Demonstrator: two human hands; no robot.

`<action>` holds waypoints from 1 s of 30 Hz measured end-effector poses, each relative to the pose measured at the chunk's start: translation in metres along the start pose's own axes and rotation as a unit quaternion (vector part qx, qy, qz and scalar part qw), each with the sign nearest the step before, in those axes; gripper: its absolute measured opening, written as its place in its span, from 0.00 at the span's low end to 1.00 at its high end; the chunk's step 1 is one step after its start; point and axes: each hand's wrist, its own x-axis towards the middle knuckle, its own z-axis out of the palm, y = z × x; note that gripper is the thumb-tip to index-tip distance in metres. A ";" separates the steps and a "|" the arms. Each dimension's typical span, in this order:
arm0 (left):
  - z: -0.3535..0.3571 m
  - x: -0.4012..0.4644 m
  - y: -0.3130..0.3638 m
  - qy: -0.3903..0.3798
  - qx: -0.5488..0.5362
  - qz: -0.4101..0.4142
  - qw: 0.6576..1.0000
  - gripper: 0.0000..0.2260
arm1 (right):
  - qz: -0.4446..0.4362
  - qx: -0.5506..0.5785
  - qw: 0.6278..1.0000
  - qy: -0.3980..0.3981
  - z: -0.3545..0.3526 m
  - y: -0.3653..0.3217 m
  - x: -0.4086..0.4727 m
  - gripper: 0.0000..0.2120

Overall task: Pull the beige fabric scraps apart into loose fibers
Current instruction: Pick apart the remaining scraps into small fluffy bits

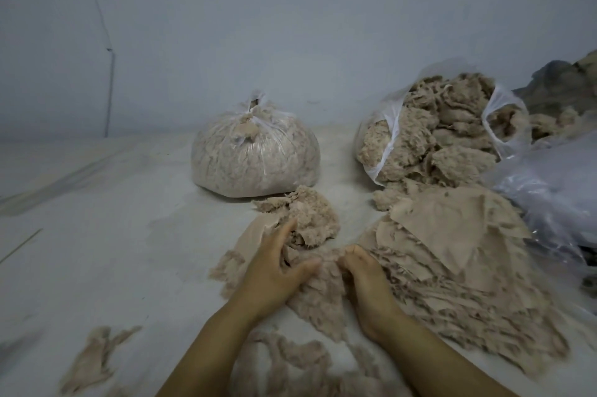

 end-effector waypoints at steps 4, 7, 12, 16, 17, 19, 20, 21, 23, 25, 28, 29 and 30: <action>0.023 -0.002 -0.001 -0.021 -0.062 -0.027 0.997 0.16 | -0.008 0.031 0.999 0.025 0.003 0.001 -0.002 0.09; 0.027 0.001 -0.003 0.038 -0.057 -0.008 0.998 0.14 | -0.034 0.003 0.994 0.107 0.006 0.000 0.004 0.06; 0.008 0.003 0.004 0.163 -0.083 -0.041 0.982 0.18 | -0.115 -0.069 0.978 0.157 0.002 -0.011 0.006 0.07; 0.014 -0.006 0.022 -0.065 -0.418 -0.190 0.886 0.19 | -0.292 -0.297 0.908 0.040 0.004 -0.017 -0.010 0.08; 0.018 -0.009 0.024 -0.089 -0.449 -0.193 0.868 0.16 | -0.304 -0.337 0.891 -0.007 0.008 -0.014 -0.015 0.09; 0.021 -0.009 0.024 -0.044 -0.493 -0.210 0.843 0.11 | -0.308 -0.353 0.883 -0.018 0.011 -0.012 -0.021 0.11; 0.018 -0.008 0.024 -0.007 -0.514 -0.222 0.828 0.09 | -0.306 -0.333 0.892 0.014 0.011 -0.014 -0.021 0.10; 0.015 -0.007 0.022 0.022 -0.538 -0.230 0.811 0.08 | -0.298 -0.306 0.902 0.055 0.009 -0.016 -0.019 0.08; 0.009 -0.004 0.020 0.044 -0.597 -0.229 0.768 0.08 | -0.229 -0.236 0.940 0.095 0.005 -0.020 -0.016 0.04; 0.008 -0.003 0.021 0.029 -0.641 -0.221 0.735 0.07 | -0.068 -0.116 0.990 0.037 0.008 -0.019 -0.015 0.10; 0.010 -0.004 0.024 0.020 -0.644 -0.210 0.736 0.08 | 0.004 -0.050 0.999 -0.019 0.015 -0.011 -0.018 0.03; 0.011 -0.005 0.023 0.024 -0.601 -0.203 0.773 0.09 | -0.021 -0.077 0.997 -0.012 0.015 -0.010 -0.018 0.02; 0.012 -0.006 0.022 0.025 -0.536 -0.191 0.822 0.12 | -0.045 -0.104 0.994 -0.003 0.015 -0.009 -0.017 0.03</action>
